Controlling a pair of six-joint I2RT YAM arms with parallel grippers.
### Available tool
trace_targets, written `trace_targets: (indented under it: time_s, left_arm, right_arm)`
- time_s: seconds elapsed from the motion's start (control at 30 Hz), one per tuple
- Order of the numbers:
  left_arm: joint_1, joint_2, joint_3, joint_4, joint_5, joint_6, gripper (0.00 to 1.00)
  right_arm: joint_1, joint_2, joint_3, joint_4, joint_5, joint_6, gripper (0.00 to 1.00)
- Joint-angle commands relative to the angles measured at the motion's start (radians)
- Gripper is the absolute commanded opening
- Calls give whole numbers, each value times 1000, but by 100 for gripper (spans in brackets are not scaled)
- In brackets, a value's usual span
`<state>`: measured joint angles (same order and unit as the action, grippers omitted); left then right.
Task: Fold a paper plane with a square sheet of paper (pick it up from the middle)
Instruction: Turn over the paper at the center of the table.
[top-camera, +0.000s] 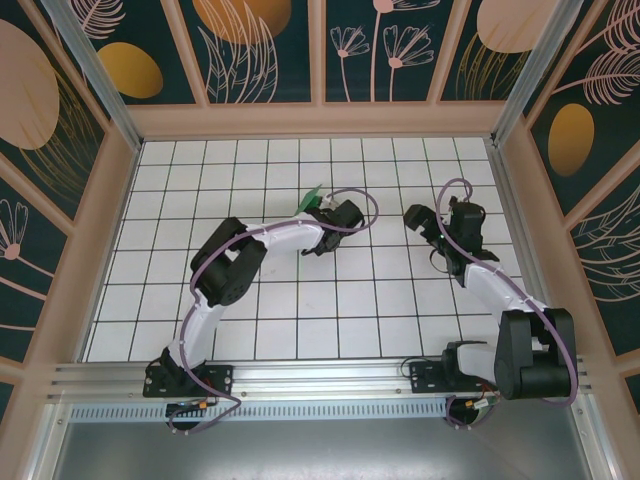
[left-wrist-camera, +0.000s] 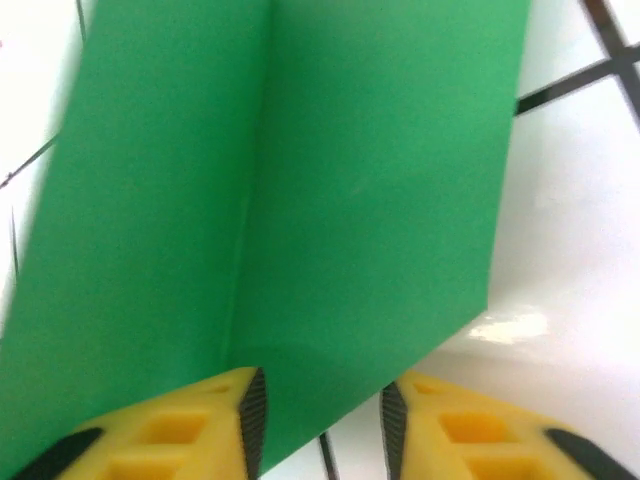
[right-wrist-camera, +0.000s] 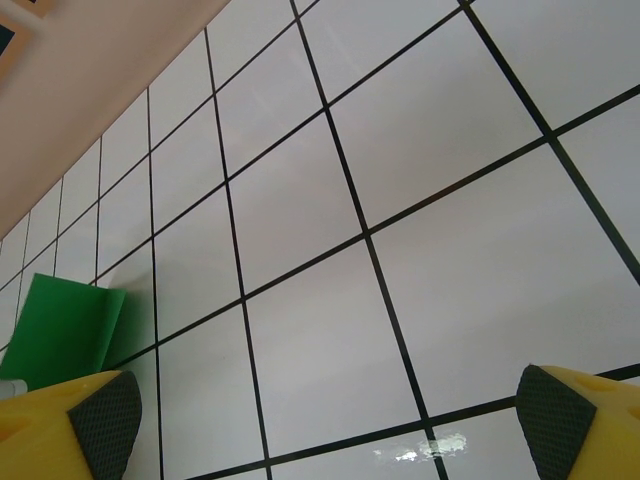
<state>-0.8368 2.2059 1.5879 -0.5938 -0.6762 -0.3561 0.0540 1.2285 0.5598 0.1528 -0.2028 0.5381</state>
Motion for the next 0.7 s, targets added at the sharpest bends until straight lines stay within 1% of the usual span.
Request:
trace_targets:
  time_s: [0.0,0.1,0.17,0.3,0.43,0.53,0.67]
  left_arm:
    - [-1,-91,-17,81,169,-27,48]
    - [1,-186,-87,196,316,-30,61]
    - [1,-246,-125,259,391,-34,70]
    - [17,-359,-190,346,504,-53,84]
    - [64,-468,-288,419,524,-93,93]
    - [131,-548,-384,460,521,-150,97]
    - [215,-621,-492,466,515,-222,99]
  right_arm:
    - [-10,-13,-9,2,-17,10,99]
    - [-10,-5,-9,14,-43,-1,99]
    - [-10,6,-7,26,-62,-4,99]
    - [5,42,13,40,-120,-1,97]
    - [74,83,59,30,-139,12,95]
    - [170,144,128,10,-127,33,92]
    - [329,288,262,-16,-106,56,81]
